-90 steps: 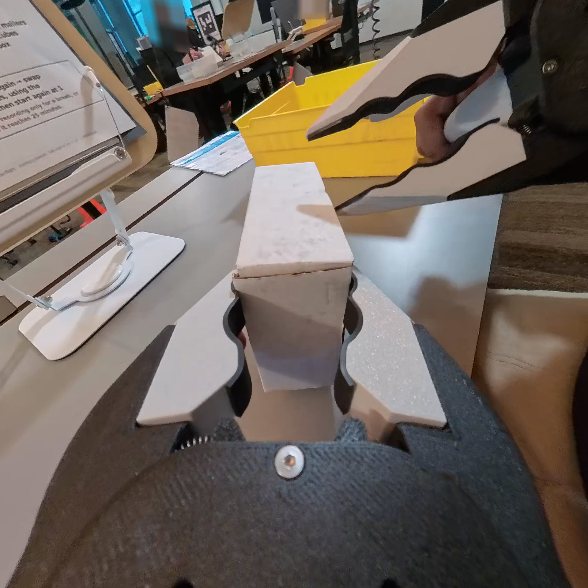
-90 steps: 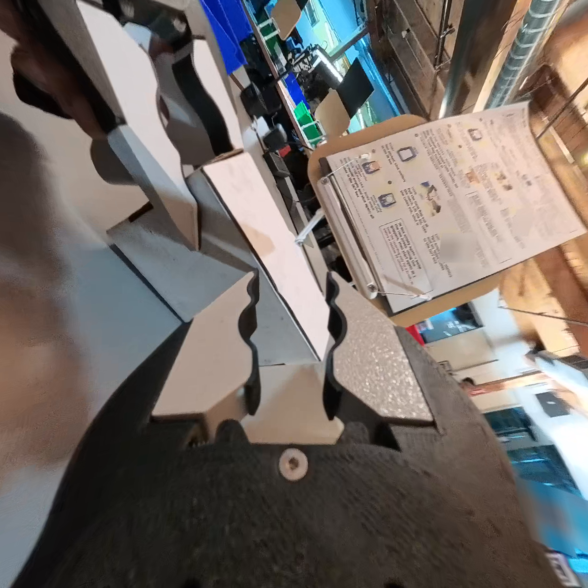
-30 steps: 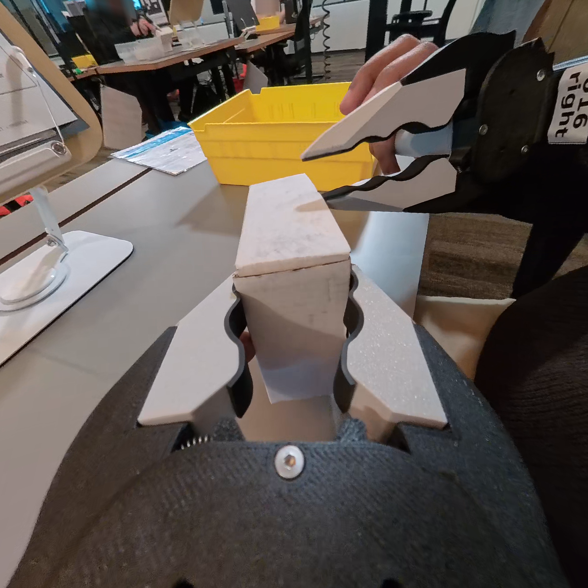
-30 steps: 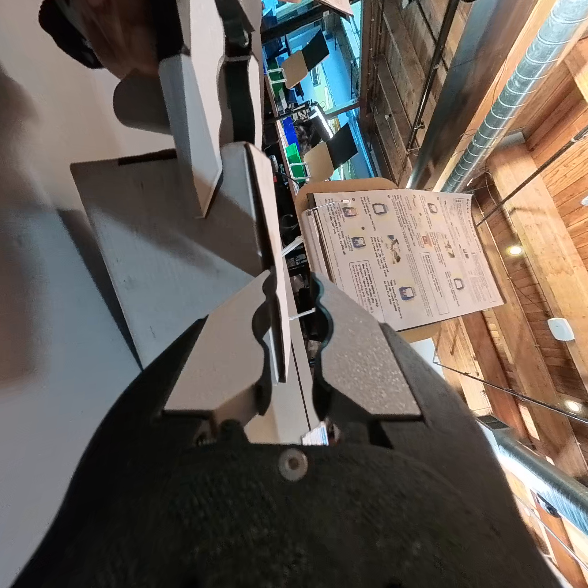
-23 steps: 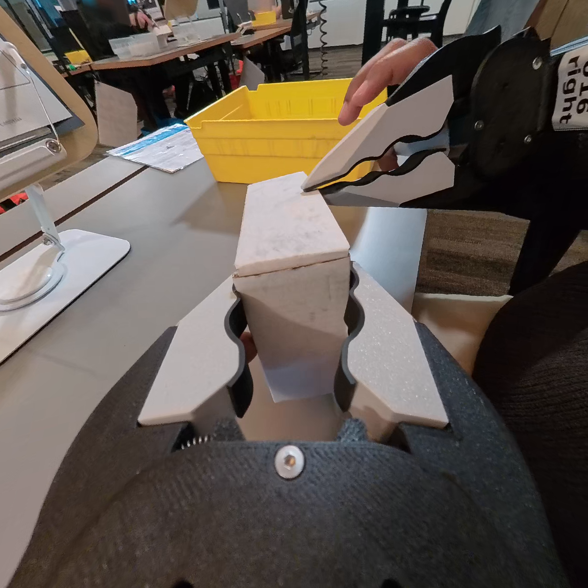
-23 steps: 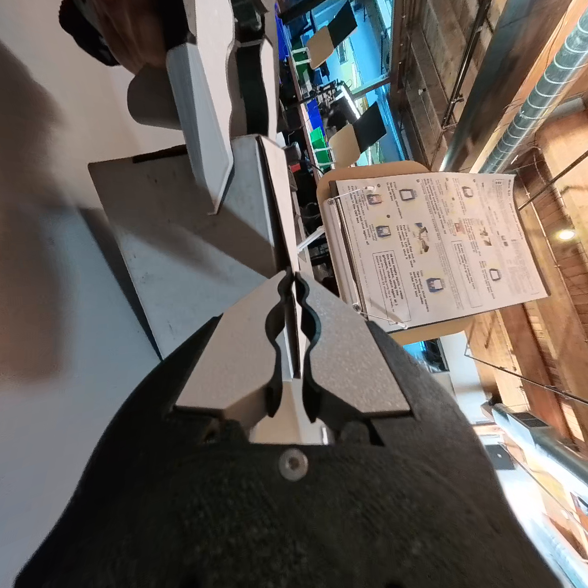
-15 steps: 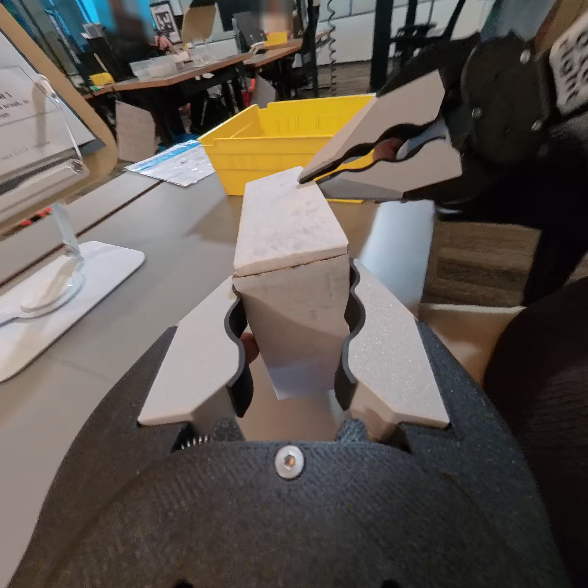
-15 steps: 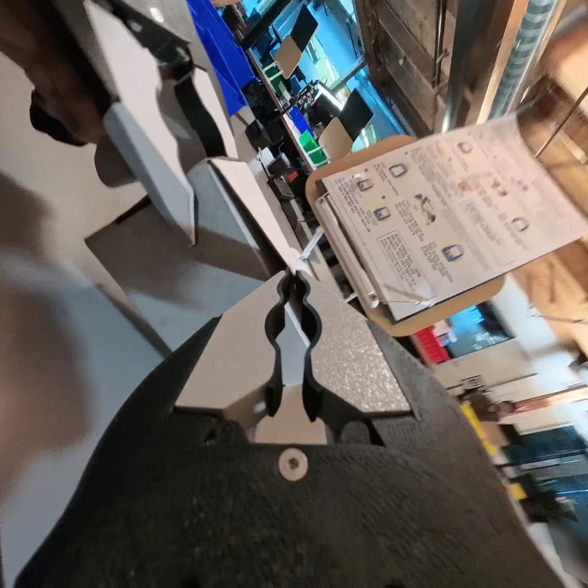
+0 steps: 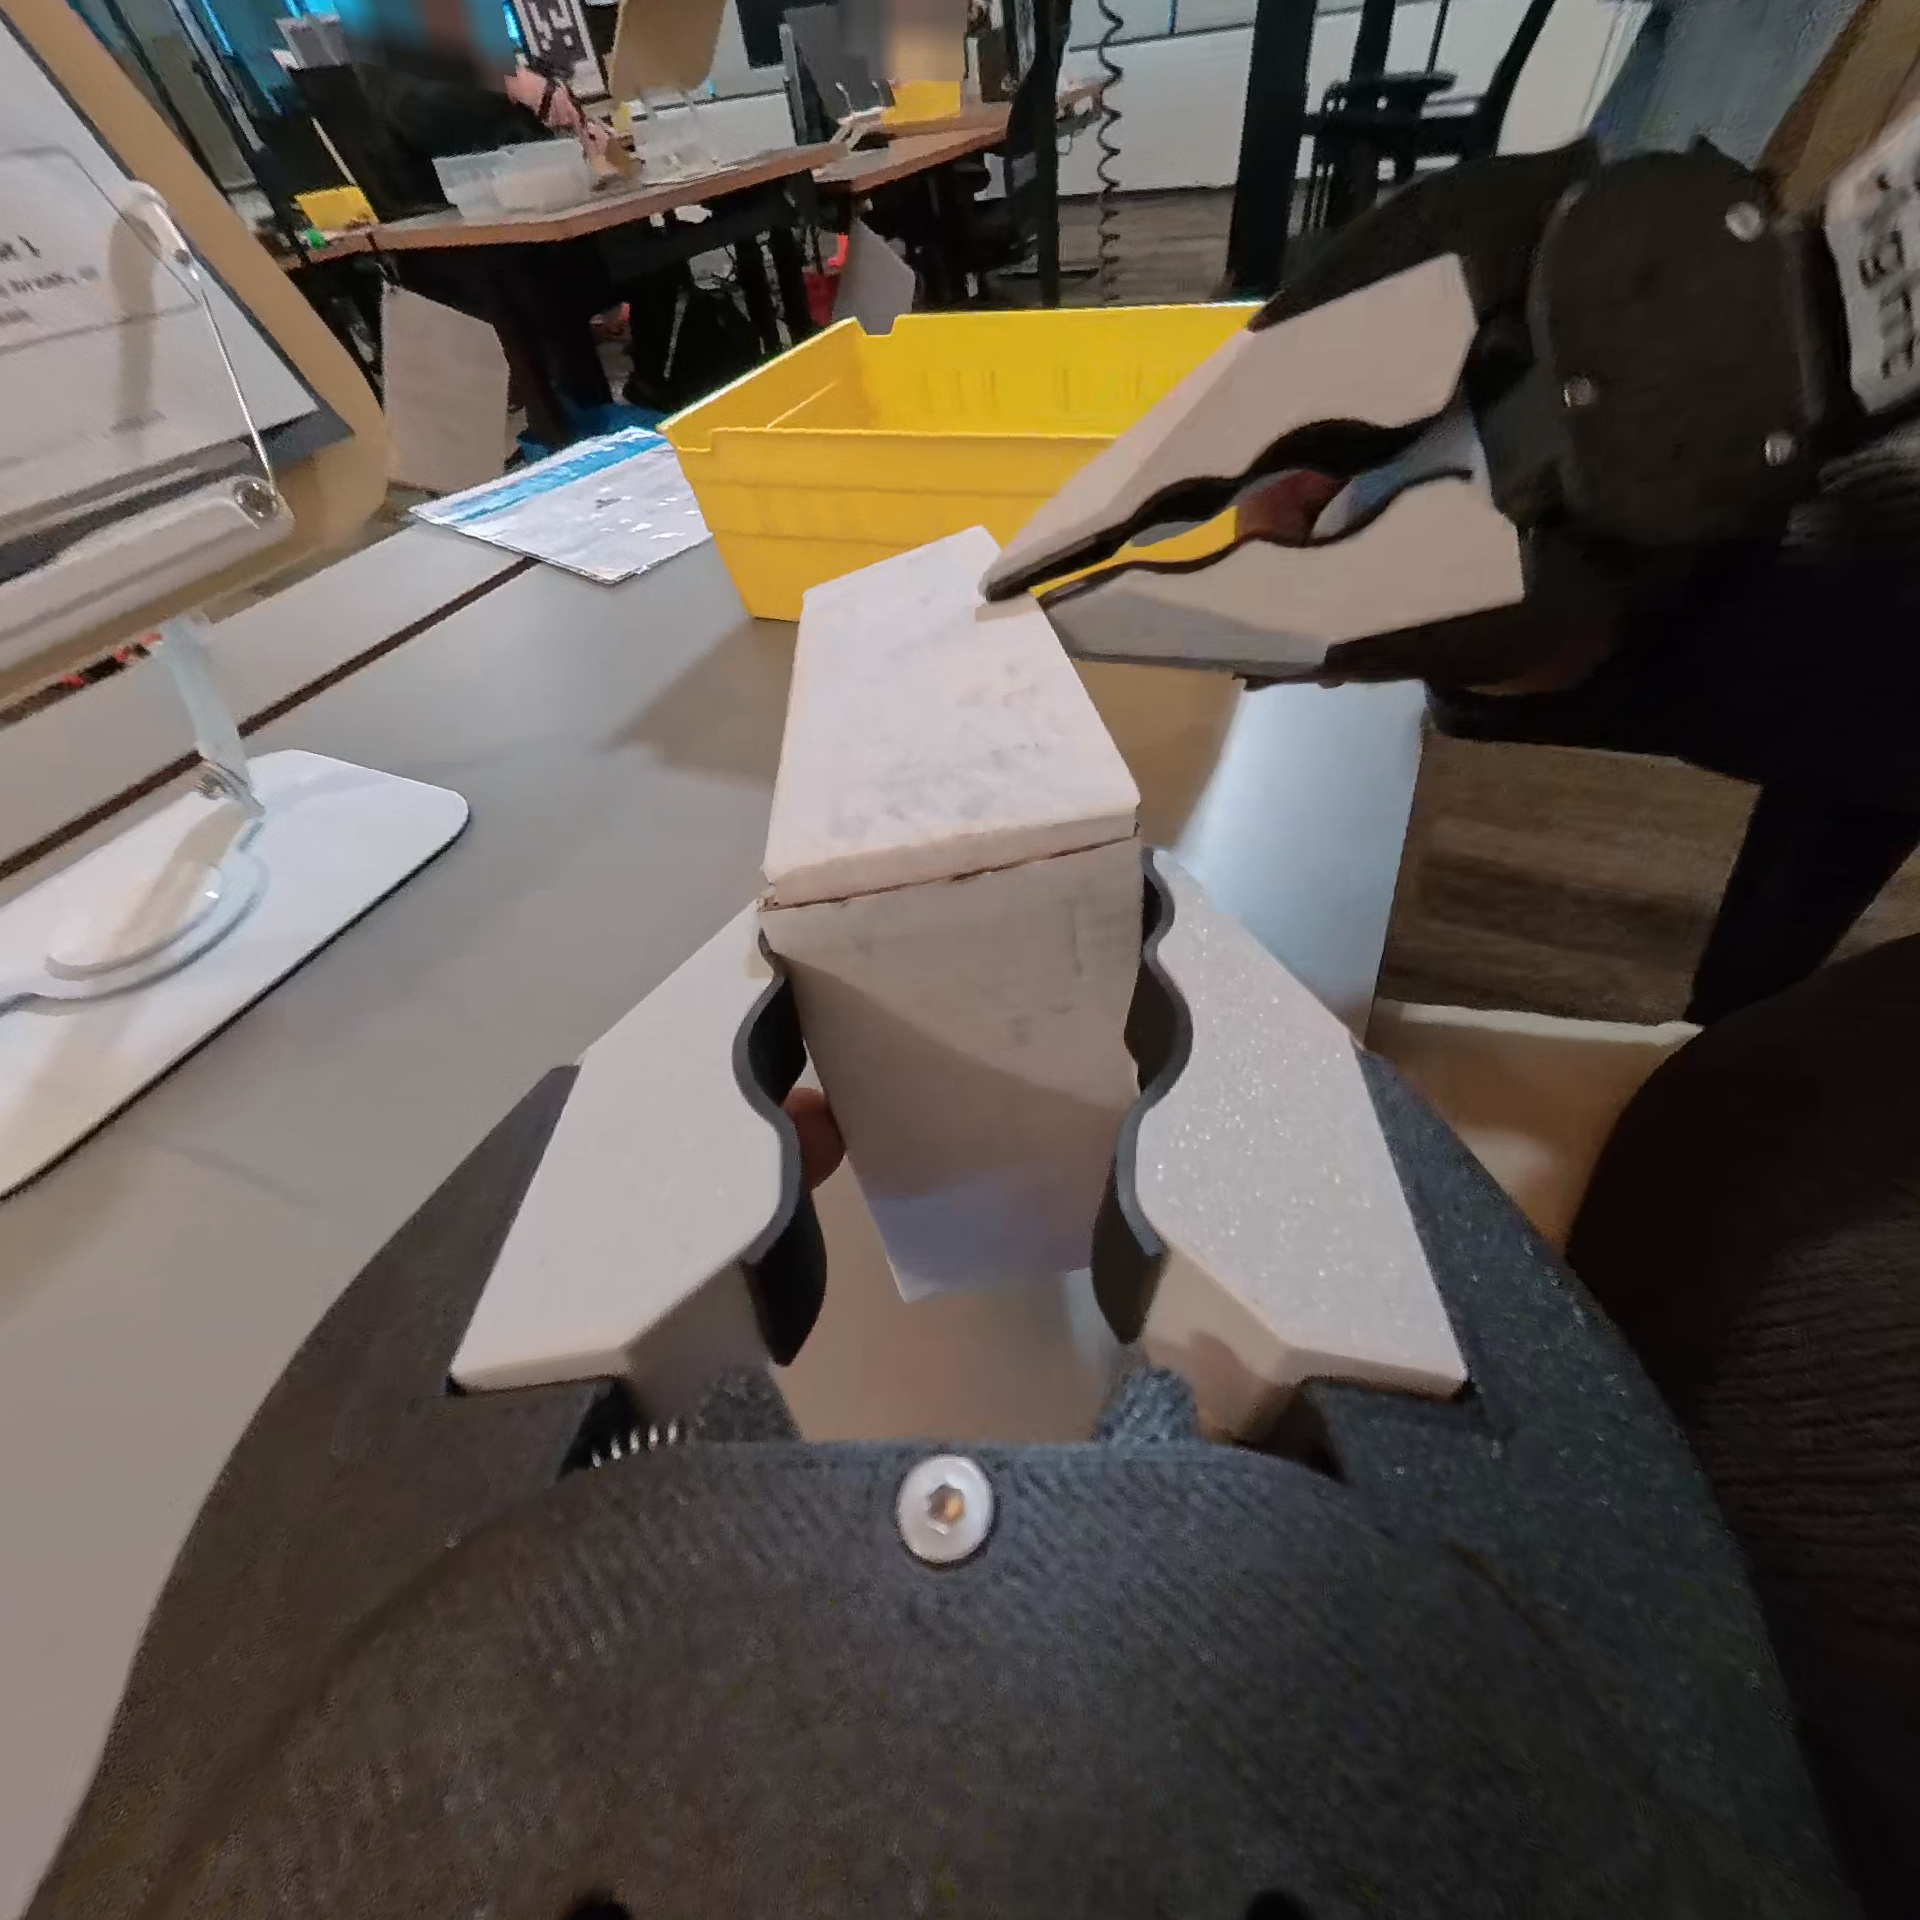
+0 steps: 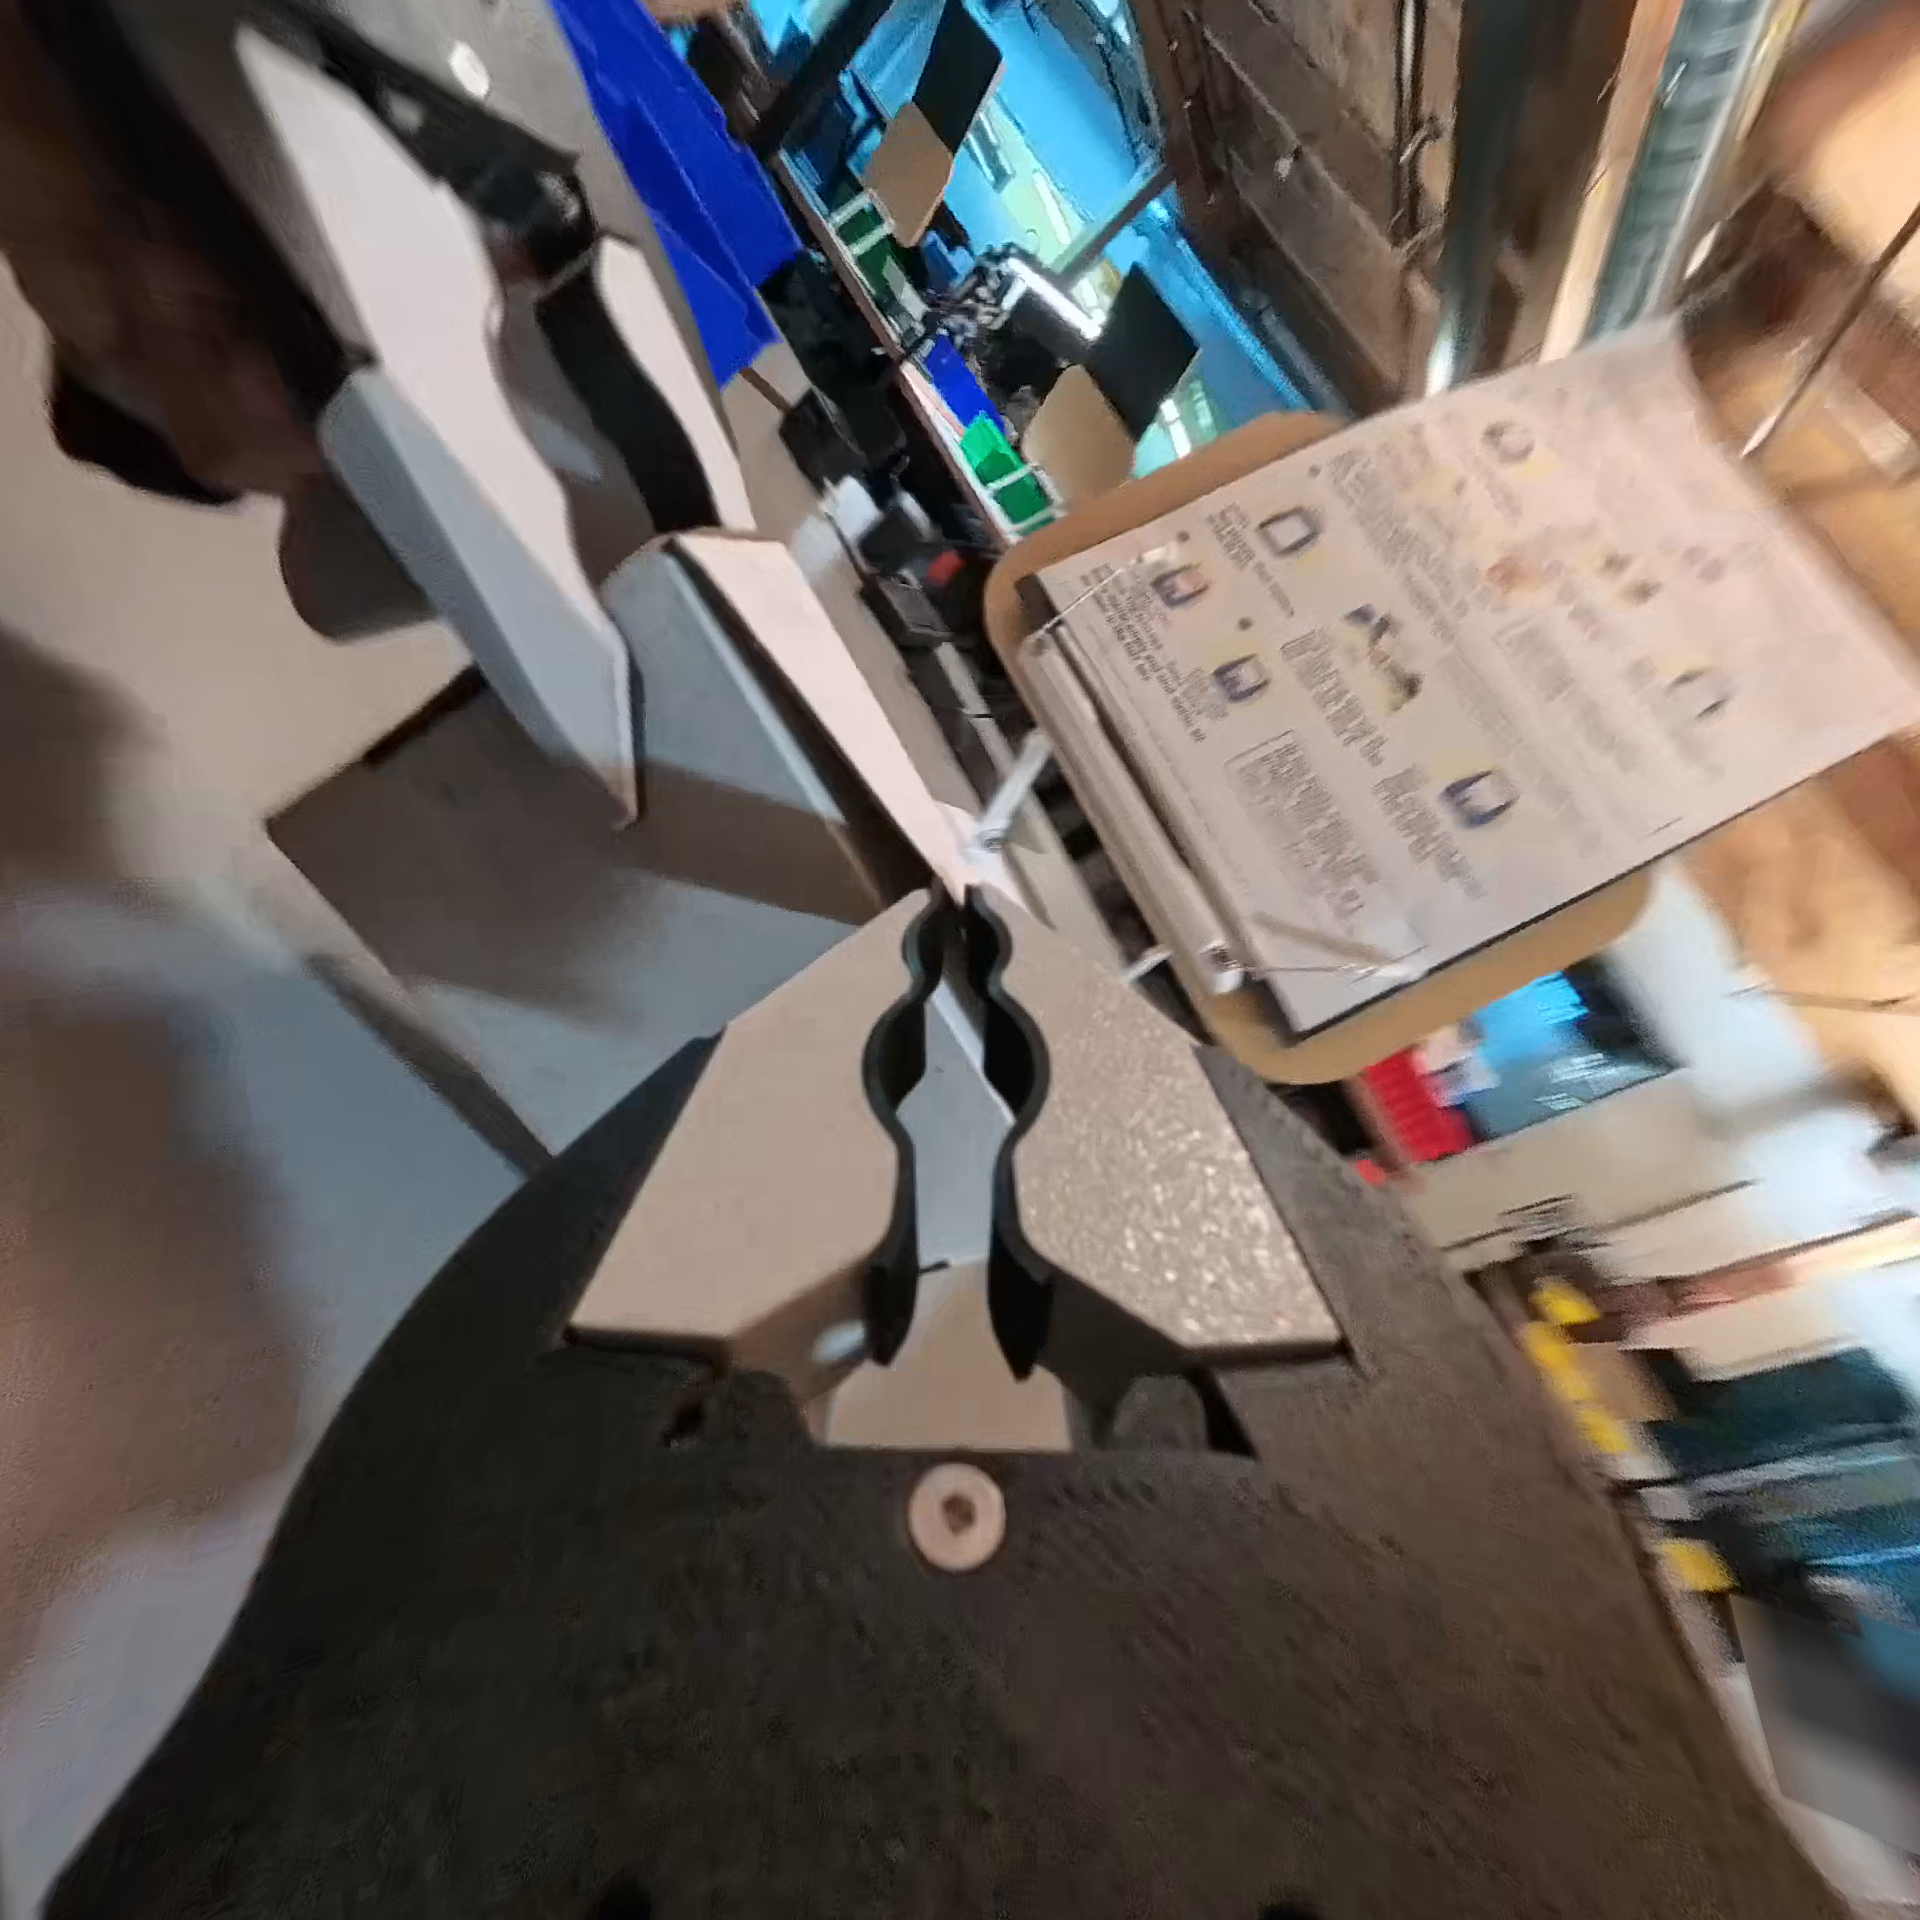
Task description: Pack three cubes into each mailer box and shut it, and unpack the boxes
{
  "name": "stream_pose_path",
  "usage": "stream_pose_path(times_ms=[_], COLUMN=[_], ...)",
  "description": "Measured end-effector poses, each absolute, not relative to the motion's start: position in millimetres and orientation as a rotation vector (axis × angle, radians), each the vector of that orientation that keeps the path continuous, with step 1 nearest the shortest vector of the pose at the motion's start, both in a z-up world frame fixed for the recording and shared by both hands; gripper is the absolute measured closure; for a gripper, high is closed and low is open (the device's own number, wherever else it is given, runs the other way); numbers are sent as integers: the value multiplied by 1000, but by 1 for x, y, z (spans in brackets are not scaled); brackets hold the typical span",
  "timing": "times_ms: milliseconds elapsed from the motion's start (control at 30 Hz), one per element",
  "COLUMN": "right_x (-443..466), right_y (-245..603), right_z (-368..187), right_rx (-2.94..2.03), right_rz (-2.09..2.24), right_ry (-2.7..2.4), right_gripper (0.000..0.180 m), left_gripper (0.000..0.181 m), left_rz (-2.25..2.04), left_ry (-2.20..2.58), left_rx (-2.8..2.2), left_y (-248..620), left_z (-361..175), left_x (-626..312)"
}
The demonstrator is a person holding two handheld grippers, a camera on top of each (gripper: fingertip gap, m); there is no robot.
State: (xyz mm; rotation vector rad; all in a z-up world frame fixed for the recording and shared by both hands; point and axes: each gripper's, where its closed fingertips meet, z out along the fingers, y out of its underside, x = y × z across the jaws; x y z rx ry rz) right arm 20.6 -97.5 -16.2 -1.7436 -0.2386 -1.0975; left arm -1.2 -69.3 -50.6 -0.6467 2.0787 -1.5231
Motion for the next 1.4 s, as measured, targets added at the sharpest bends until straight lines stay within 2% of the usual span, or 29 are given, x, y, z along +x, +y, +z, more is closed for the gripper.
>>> stream_pose_path(times_ms=[33, 267, 400, 433, 1000, 1100, 1400], right_x=[21, 17, -10, -12, -6, -10, -10], right_y=[-98, -99, -84, -82, -87, -86, -82], right_z=[-17, -21, -26, -28, -24, -28, -19], right_rx=[-1739, -1768, -1738, -1748, -1757, -1756, -1742], right_rz=[-1178, -1296, -1317, -1350, -1361, -1414, -1331], right_ry=[-283, -407, -596, -620, -592, -680, -551], right_gripper=[179, 173, 162, 167, 168, 180, 179], left_gripper=[120, 120, 120, 120, 120, 120, 119], left_rz=[-1520, -1476, -1467, -1471, -1407, -1348, -1279], left_ry=[2073, 2092, 2106, 2102, 2116, 2123, 2149], left_rx=[-653, -643, -645, -652, -593, -554, -451], left_y=[-70, -70, -69, -69, -72, -75, -96], left_z=[-52, -55, -60, -60, -61, -60, -62], left_x=[0, -1, 0, 0, -4, -5, -12])
